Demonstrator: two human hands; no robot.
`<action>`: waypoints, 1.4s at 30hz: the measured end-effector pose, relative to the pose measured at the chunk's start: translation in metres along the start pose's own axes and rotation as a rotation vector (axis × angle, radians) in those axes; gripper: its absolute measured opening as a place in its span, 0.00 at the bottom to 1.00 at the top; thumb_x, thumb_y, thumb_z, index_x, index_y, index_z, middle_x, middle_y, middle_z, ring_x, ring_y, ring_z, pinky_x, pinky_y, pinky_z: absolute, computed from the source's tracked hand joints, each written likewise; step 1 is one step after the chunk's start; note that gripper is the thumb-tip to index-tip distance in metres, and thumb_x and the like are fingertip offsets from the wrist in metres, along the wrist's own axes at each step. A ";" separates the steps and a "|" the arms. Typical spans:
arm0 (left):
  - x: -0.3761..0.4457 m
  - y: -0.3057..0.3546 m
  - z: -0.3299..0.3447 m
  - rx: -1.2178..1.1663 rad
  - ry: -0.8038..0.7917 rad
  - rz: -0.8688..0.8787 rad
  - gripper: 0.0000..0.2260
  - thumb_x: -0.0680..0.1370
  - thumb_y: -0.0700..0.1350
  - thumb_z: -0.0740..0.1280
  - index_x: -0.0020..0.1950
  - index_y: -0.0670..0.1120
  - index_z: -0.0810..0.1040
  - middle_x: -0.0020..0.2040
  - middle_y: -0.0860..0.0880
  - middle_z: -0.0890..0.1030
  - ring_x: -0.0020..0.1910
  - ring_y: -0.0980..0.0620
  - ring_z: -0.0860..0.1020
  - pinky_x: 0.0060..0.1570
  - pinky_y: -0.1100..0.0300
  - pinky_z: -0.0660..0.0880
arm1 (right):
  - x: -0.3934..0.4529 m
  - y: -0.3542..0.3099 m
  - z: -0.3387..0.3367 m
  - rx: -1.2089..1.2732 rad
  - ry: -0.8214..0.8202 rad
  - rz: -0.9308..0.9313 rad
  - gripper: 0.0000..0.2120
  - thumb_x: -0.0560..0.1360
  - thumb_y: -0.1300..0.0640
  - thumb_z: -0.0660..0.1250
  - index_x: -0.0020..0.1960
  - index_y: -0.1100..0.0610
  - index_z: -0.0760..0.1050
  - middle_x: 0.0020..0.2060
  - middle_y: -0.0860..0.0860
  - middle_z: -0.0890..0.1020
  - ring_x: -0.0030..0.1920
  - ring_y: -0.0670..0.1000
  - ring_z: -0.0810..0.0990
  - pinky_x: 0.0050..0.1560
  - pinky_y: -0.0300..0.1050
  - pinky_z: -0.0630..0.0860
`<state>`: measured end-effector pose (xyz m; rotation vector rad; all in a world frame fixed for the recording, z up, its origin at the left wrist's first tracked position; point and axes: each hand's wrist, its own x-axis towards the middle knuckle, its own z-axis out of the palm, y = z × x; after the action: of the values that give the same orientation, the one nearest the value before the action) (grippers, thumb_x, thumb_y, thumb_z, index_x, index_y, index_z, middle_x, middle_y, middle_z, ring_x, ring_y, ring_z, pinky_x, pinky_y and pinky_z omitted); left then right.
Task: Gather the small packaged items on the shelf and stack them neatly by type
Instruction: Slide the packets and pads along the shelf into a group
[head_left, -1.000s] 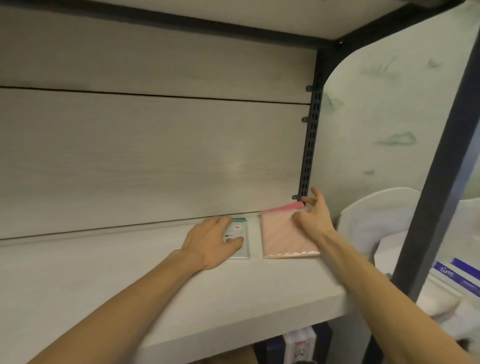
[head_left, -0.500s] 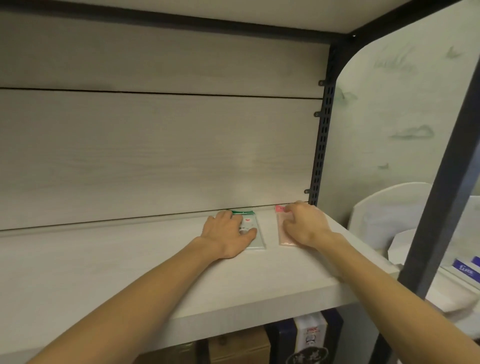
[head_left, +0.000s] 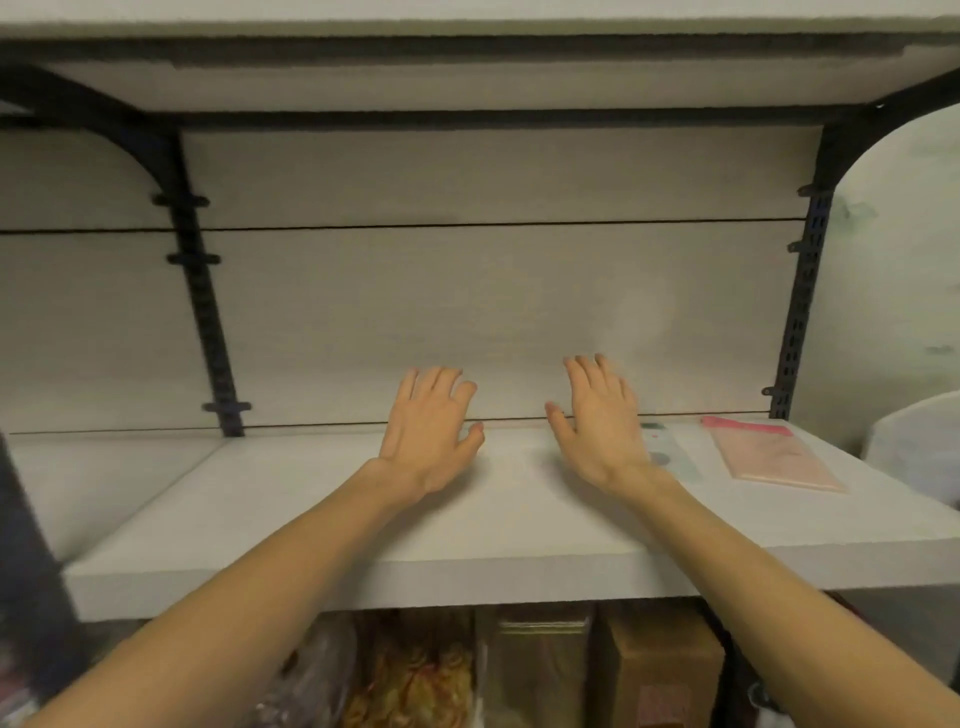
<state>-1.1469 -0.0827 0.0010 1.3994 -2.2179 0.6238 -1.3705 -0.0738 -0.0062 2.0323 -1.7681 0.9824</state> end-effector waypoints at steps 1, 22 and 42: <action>-0.015 -0.022 -0.012 0.012 0.057 -0.003 0.20 0.79 0.55 0.61 0.67 0.46 0.75 0.70 0.45 0.73 0.71 0.44 0.68 0.77 0.46 0.53 | -0.001 -0.027 0.003 0.039 0.051 -0.025 0.27 0.82 0.50 0.59 0.77 0.60 0.61 0.76 0.56 0.66 0.78 0.59 0.57 0.74 0.55 0.56; -0.390 -0.402 -0.229 0.343 0.167 -0.707 0.31 0.79 0.53 0.63 0.78 0.42 0.61 0.79 0.39 0.62 0.75 0.38 0.64 0.72 0.43 0.66 | -0.088 -0.586 0.073 0.586 0.226 -0.800 0.30 0.77 0.57 0.64 0.77 0.63 0.63 0.77 0.58 0.63 0.80 0.58 0.57 0.77 0.57 0.61; -0.477 -0.715 -0.241 0.520 -0.208 -0.955 0.26 0.78 0.58 0.65 0.72 0.48 0.68 0.82 0.42 0.55 0.71 0.40 0.70 0.67 0.47 0.73 | 0.016 -0.901 0.263 0.411 -0.277 -0.828 0.24 0.75 0.48 0.62 0.68 0.58 0.68 0.64 0.56 0.75 0.63 0.58 0.70 0.62 0.53 0.70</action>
<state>-0.2782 0.1229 0.0141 2.5968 -1.2497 0.7148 -0.4319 -0.0507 0.0125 2.8793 -0.6531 0.8402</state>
